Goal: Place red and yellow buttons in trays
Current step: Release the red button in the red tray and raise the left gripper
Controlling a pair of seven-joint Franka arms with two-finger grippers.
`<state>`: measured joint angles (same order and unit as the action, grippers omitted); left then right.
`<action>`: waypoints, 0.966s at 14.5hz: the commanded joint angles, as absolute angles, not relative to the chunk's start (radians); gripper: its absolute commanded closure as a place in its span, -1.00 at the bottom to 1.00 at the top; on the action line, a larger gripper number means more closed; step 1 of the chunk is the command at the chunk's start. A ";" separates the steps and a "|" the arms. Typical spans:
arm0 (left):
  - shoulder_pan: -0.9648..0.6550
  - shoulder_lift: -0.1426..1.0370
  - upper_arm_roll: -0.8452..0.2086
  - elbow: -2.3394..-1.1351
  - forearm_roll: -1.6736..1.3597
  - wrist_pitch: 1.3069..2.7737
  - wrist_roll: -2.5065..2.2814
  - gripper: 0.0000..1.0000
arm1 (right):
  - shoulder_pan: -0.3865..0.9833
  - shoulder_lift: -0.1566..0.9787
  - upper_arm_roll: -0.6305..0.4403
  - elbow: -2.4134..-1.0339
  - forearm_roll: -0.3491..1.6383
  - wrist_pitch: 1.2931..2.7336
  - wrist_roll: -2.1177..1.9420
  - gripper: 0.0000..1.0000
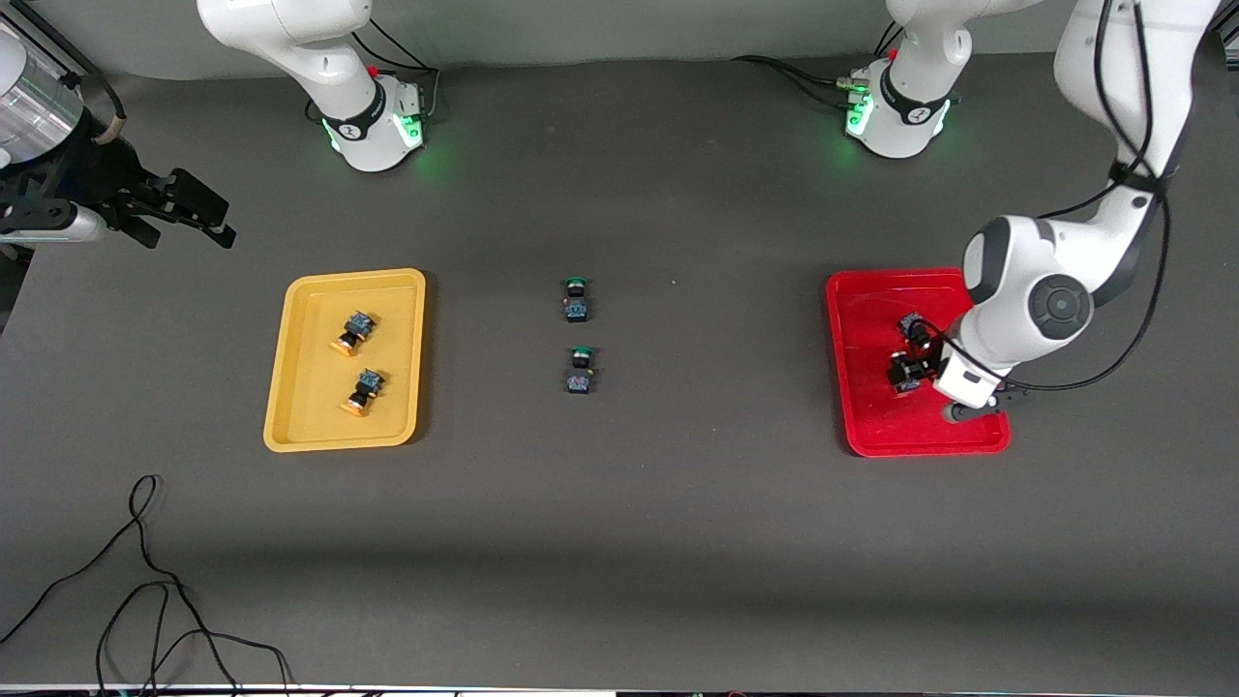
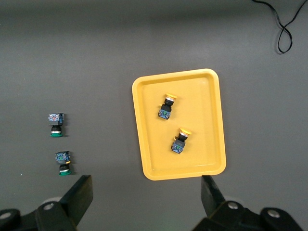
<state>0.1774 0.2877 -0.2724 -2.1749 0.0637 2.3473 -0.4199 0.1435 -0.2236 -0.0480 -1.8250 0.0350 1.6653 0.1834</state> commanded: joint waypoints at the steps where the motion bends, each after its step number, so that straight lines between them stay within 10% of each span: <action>1: 0.166 0.056 -0.278 -2.195 0.060 2.154 -0.419 -0.99 | 0.141 -0.222 -0.048 -1.818 0.049 1.669 0.158 -1.00; 9: 0.146 -0.080 -0.270 -1.892 0.055 1.766 -0.297 -1.00 | 0.140 -0.215 -0.043 -1.818 0.023 1.663 0.118 -1.00; 14: -0.097 -0.057 -0.037 -1.801 0.061 1.712 -0.250 -0.99 | 0.138 -0.186 -0.043 -1.799 0.028 1.667 0.100 -1.00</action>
